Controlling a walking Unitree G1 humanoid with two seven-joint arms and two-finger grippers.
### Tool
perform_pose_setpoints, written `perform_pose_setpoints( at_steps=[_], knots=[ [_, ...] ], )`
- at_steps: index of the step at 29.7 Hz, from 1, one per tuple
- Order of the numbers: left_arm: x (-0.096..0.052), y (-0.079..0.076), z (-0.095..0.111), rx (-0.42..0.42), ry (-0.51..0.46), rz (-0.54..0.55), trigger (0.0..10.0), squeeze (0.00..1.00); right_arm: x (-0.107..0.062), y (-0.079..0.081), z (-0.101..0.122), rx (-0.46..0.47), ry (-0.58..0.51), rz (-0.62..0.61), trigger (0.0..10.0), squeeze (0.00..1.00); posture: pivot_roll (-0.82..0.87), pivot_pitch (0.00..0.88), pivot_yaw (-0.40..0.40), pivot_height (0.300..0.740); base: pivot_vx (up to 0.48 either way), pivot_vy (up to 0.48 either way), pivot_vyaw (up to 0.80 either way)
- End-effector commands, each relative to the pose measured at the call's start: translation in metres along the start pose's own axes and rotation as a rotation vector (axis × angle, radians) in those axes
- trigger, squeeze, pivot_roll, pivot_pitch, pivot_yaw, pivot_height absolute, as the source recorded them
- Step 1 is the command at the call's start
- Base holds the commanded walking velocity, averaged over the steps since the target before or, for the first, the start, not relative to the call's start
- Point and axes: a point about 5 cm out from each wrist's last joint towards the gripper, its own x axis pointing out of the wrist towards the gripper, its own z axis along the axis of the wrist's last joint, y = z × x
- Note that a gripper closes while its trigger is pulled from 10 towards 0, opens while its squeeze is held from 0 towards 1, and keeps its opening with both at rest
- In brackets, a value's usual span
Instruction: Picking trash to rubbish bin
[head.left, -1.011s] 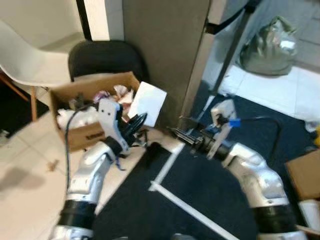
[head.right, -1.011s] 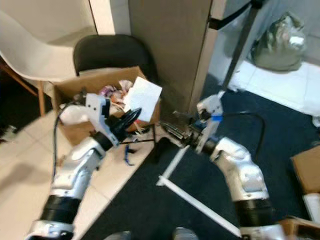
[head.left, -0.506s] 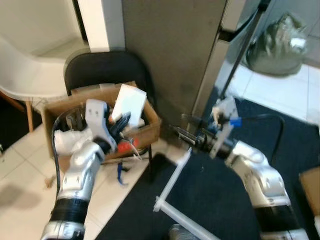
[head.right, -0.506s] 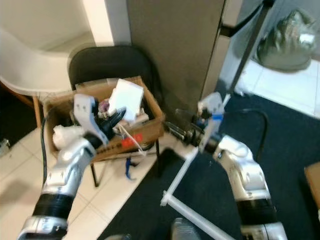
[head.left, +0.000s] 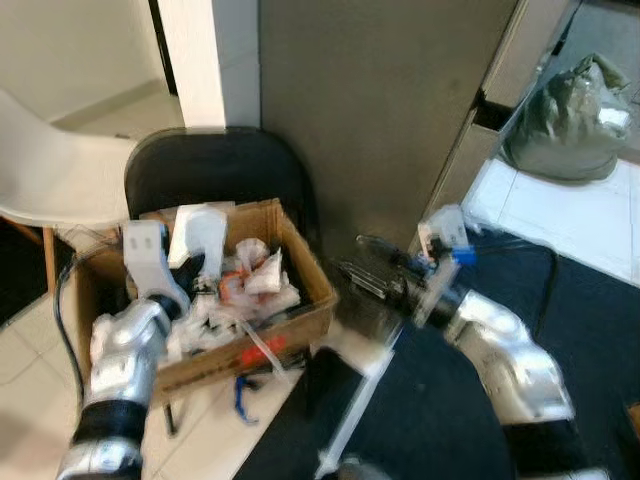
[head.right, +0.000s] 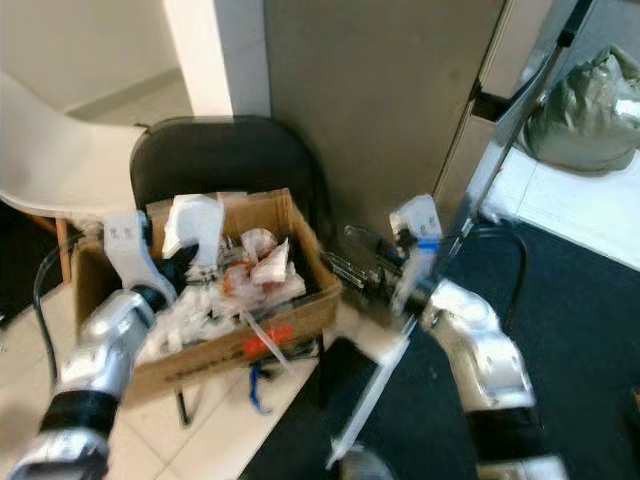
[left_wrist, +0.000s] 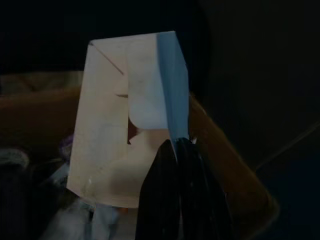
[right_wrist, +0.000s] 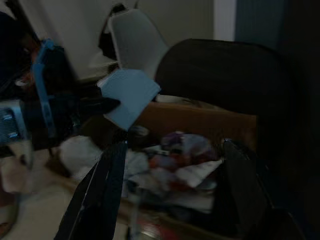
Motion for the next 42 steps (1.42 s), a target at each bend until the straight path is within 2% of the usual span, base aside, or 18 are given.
perform_pose_setpoints(
  at_steps=[1,6,7,8,9,13,15,20,36,42],
  knots=[
    [-0.003,0.014,-0.004,-0.041,0.025,0.071,10.0,0.00,0.002,0.002,-0.001,0.000,-0.003,0.007,10.0,0.00,-0.08,0.000,-0.027,0.740,0.000,0.000,0.00],
    [-0.003,0.021,-0.011,-0.090,0.070,0.101,10.0,0.00,0.001,0.002,-0.001,-0.005,0.000,0.008,10.0,0.00,-0.08,0.000,-0.027,0.740,0.000,0.000,0.00],
    [-0.003,0.020,-0.012,-0.102,0.077,0.091,10.0,0.07,0.001,0.002,-0.001,-0.006,0.002,0.008,10.0,0.00,-0.08,0.000,-0.026,0.740,0.000,0.000,0.00],
    [-0.003,0.020,-0.013,-0.109,0.082,0.085,10.0,0.07,0.001,0.002,-0.001,-0.007,0.003,0.009,10.0,0.00,-0.08,0.000,-0.026,0.740,0.000,0.000,0.00],
    [-0.003,0.018,-0.015,-0.115,0.088,0.076,10.0,0.21,0.001,0.002,-0.001,-0.009,0.007,0.012,10.0,0.00,-0.08,0.000,-0.026,0.740,0.000,0.000,0.00],
    [-0.002,0.016,-0.018,-0.115,0.102,0.071,10.0,0.19,-0.001,0.002,-0.003,-0.016,0.020,0.023,10.0,0.00,-0.08,0.000,-0.025,0.740,0.000,0.000,0.00],
    [-0.001,0.014,-0.020,-0.118,0.112,0.064,10.0,0.09,-0.002,0.002,-0.004,-0.016,0.023,0.028,10.0,0.00,-0.08,0.000,-0.024,0.740,0.000,0.000,0.00],
    [0.000,0.013,-0.022,-0.126,0.130,0.052,10.0,0.08,-0.006,0.004,-0.004,-0.031,0.024,0.083,10.0,0.00,-0.08,0.000,-0.022,0.740,0.000,0.000,0.00],
    [-0.001,0.011,-0.029,-0.127,0.160,0.048,10.0,0.05,-0.012,0.004,-0.006,-0.035,0.008,0.128,10.0,0.00,-0.08,0.000,-0.020,0.740,0.000,0.000,0.00],
    [0.000,0.011,-0.030,-0.129,0.166,0.045,10.0,0.04,-0.015,0.008,-0.008,-0.035,0.029,0.217,10.0,0.00,-0.08,0.000,-0.018,0.740,0.000,0.000,0.00]
  ],
)
